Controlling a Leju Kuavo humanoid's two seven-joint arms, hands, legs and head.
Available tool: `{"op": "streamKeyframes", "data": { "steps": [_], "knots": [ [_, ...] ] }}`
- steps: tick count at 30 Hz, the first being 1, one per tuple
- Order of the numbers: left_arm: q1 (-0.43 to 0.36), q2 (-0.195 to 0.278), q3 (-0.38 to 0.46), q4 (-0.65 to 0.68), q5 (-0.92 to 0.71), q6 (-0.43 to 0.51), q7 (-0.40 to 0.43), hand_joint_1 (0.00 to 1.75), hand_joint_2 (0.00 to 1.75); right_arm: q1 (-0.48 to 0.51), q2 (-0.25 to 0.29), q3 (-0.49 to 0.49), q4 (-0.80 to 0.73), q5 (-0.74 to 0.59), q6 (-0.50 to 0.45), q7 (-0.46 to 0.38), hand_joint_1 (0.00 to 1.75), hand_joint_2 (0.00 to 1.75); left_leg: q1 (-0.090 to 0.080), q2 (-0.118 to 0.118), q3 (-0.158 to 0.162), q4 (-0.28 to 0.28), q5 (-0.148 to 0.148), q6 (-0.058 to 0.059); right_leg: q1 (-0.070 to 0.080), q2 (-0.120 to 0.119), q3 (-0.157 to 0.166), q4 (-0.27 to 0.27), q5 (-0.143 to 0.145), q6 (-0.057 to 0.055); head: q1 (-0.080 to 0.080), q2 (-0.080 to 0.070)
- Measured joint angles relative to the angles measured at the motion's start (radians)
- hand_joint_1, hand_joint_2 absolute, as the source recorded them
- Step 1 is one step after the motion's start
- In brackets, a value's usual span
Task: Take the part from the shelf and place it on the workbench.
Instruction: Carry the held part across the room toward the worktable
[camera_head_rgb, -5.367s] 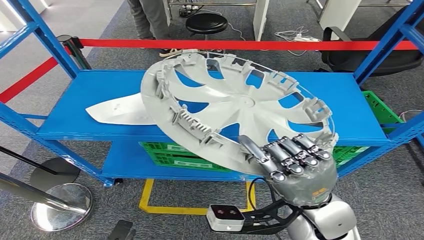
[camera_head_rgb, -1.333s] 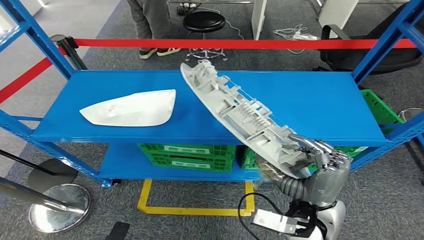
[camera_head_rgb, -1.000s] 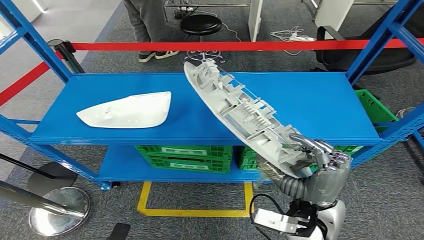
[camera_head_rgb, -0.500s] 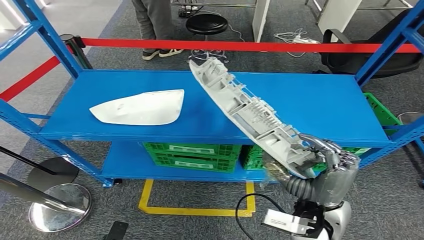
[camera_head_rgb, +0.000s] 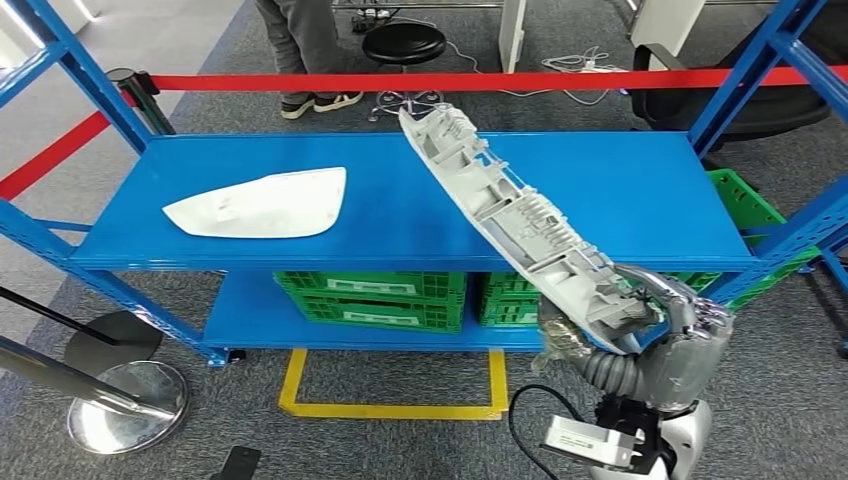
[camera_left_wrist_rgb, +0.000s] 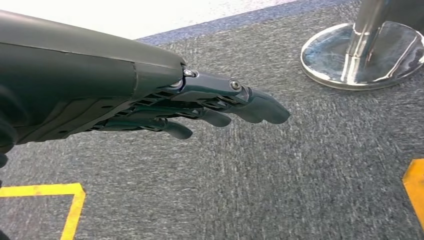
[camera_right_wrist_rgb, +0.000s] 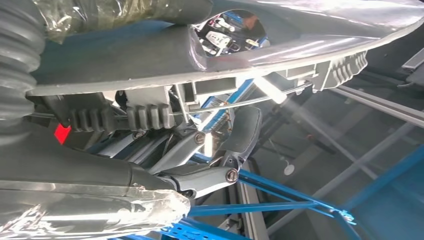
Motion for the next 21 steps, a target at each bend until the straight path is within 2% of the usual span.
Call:
{"op": "streamKeyframes", "data": {
  "steps": [1,2,3,5,6,7,8,10,11,12,13,14,15,16,17,18,19,21],
  "knots": [
    [-0.002,0.001,0.0,0.0,0.0,0.0,0.001,0.0,1.75,0.001,0.0,-0.001,-0.002,-0.001,0.0,0.0,1.75,1.75,-0.002,0.0,0.039,-0.065,0.017,0.005,0.002,0.0,-0.005,0.002,0.004,0.005,0.0,0.0],
    [-0.003,0.002,0.0,0.0,-0.001,0.001,0.002,0.0,1.75,0.002,0.0,-0.002,-0.004,-0.001,0.0,-0.001,1.75,1.75,-0.004,-0.001,0.063,-0.109,0.026,0.01,0.003,0.0,-0.009,0.004,0.009,0.01,0.001,0.0],
    [-0.003,0.002,0.0,0.0,-0.001,0.001,0.003,0.0,1.75,0.003,0.0,-0.003,-0.006,-0.002,0.0,-0.003,1.75,1.75,-0.007,-0.002,0.073,-0.131,0.028,0.016,0.003,-0.001,-0.011,0.004,0.014,0.017,0.001,0.0],
    [0.0,0.002,0.0,0.0,-0.001,0.002,0.004,0.0,1.75,0.005,0.0,-0.004,-0.008,-0.007,0.0,-0.009,1.75,1.75,-0.011,-0.001,0.067,-0.135,0.039,0.028,0.0,-0.001,-0.015,0.002,0.025,0.03,0.002,0.0],
    [0.002,0.003,0.0,0.0,-0.001,0.002,0.004,0.0,1.75,0.008,0.0,-0.004,-0.008,-0.011,0.0,-0.012,1.75,1.75,-0.01,0.001,0.063,-0.138,0.047,0.035,-0.001,0.0,-0.02,0.005,0.02,0.036,0.002,0.0],
    [0.003,0.004,0.0,0.0,-0.002,0.003,0.005,0.0,1.75,0.01,0.0,-0.005,-0.009,-0.015,0.0,-0.016,1.75,1.75,-0.009,0.003,0.057,-0.141,0.056,0.042,-0.001,0.002,-0.03,0.02,0.0,0.04,0.003,0.0],
    [0.003,0.005,0.0,0.0,-0.002,0.005,0.005,0.0,1.75,0.012,0.0,-0.005,-0.01,-0.018,0.0,-0.019,1.75,1.75,-0.007,0.005,0.048,-0.144,0.067,0.048,-0.002,0.002,-0.046,0.058,-0.036,0.044,0.005,0.0],
    [0.002,0.007,0.0,0.0,-0.002,0.008,0.006,0.0,1.75,0.015,0.0,-0.005,-0.011,-0.021,-0.001,-0.022,1.75,1.75,-0.008,0.007,0.026,-0.143,0.083,0.055,-0.003,0.002,-0.086,0.187,-0.13,0.05,0.009,0.0],
    [0.003,0.008,0.0,0.0,-0.002,0.01,0.007,0.0,1.75,0.017,0.0,-0.005,-0.011,-0.023,-0.001,-0.023,1.75,1.75,-0.009,0.007,0.016,-0.142,0.091,0.056,-0.003,0.002,-0.099,0.249,-0.16,0.052,0.009,0.0],
    [0.003,0.008,0.0,0.0,-0.002,0.01,0.007,0.0,1.75,0.02,0.0,-0.005,-0.011,-0.025,-0.001,-0.023,1.75,1.75,-0.01,0.007,0.006,-0.141,0.098,0.056,-0.003,0.002,-0.098,0.282,-0.168,0.053,0.009,0.0],
    [0.004,0.008,0.0,0.0,-0.002,0.011,0.007,0.0,1.75,0.022,0.0,-0.005,-0.011,-0.026,-0.001,-0.024,1.75,1.75,-0.011,0.007,-0.004,-0.14,0.105,0.055,-0.003,0.002,-0.077,0.276,-0.155,0.052,0.009,0.0],
    [0.004,0.008,0.0,0.0,-0.002,0.012,0.007,0.0,1.75,0.024,0.0,-0.006,-0.011,-0.027,-0.001,-0.024,1.75,1.75,-0.011,0.007,-0.012,-0.14,0.112,0.054,-0.002,0.002,-0.038,0.231,-0.131,0.05,0.009,0.0],
    [0.005,0.008,0.0,0.0,-0.002,0.012,0.007,0.0,1.75,0.025,0.0,-0.006,-0.011,-0.027,-0.001,-0.024,1.75,1.75,-0.011,0.007,-0.019,-0.139,0.118,0.051,-0.002,0.002,0.016,0.157,-0.106,0.046,0.009,0.0],
    [0.005,0.008,0.0,0.0,-0.002,0.013,0.007,0.0,1.75,0.024,0.0,-0.006,-0.011,-0.028,-0.001,-0.024,1.75,1.75,-0.013,0.006,-0.025,-0.138,0.124,0.047,0.0,0.002,0.073,0.076,-0.093,0.043,0.009,0.0],
    [0.005,0.008,0.0,0.0,-0.002,0.013,0.007,0.0,1.75,0.024,0.0,-0.006,-0.012,-0.028,-0.001,-0.024,1.75,1.75,-0.014,0.006,-0.029,-0.138,0.13,0.042,0.001,0.002,0.114,0.014,-0.089,0.039,0.008,0.0],
    [0.005,0.008,0.0,0.0,-0.002,0.013,0.007,0.0,1.75,0.023,0.0,-0.006,-0.013,-0.028,-0.001,-0.024,1.75,1.75,-0.014,0.006,-0.032,-0.137,0.137,0.037,0.003,0.002,0.138,-0.025,-0.09,0.036,0.009,0.0],
    [0.005,0.008,0.0,0.0,-0.002,0.013,0.007,0.0,1.75,0.024,0.0,-0.007,-0.013,-0.028,-0.001,-0.025,1.75,1.75,-0.015,0.006,-0.035,-0.138,0.144,0.031,0.006,0.003,0.144,-0.038,-0.093,0.032,0.008,0.0],
    [0.006,0.01,0.0,0.0,-0.002,0.014,0.007,0.0,1.75,0.025,0.0,-0.008,-0.014,-0.028,-0.001,-0.026,1.75,1.75,-0.013,0.005,-0.04,-0.137,0.148,0.019,0.004,0.001,0.131,-0.043,-0.079,0.018,0.01,0.0]
  ]
}}
